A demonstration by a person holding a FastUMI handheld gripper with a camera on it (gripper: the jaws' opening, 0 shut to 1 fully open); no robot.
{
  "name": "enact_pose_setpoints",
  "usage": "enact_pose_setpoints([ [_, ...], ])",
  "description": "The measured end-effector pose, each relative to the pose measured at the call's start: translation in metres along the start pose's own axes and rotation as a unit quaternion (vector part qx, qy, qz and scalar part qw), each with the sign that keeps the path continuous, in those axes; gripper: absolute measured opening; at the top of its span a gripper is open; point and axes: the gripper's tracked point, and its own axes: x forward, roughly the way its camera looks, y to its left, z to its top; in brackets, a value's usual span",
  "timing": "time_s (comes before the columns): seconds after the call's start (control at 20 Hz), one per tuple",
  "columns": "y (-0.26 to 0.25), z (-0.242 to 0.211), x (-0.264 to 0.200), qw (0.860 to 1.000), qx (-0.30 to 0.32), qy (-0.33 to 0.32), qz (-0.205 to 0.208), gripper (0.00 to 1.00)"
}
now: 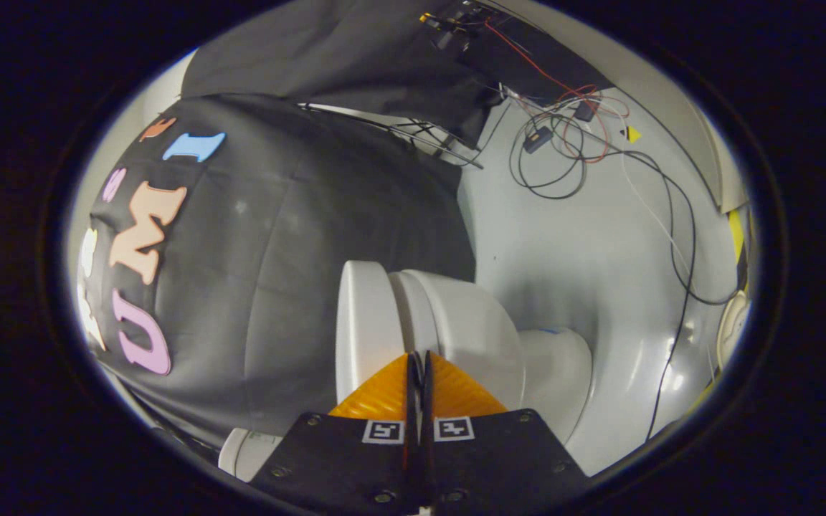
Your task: Open the toilet lid.
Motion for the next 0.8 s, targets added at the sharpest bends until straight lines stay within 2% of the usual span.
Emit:
enact_pose_setpoints([
  [0.15, 0.007, -0.003, -0.01, 1.0, -0.009, -0.005, -0.017, 0.01],
  [0.6, 0.099, -0.013, -0.061, 0.996, -0.069, -0.061, 0.014, 0.01],
  [0.8, 0.146, -0.03, -0.085, 0.989, -0.129, -0.068, 0.027, 0.01],
])
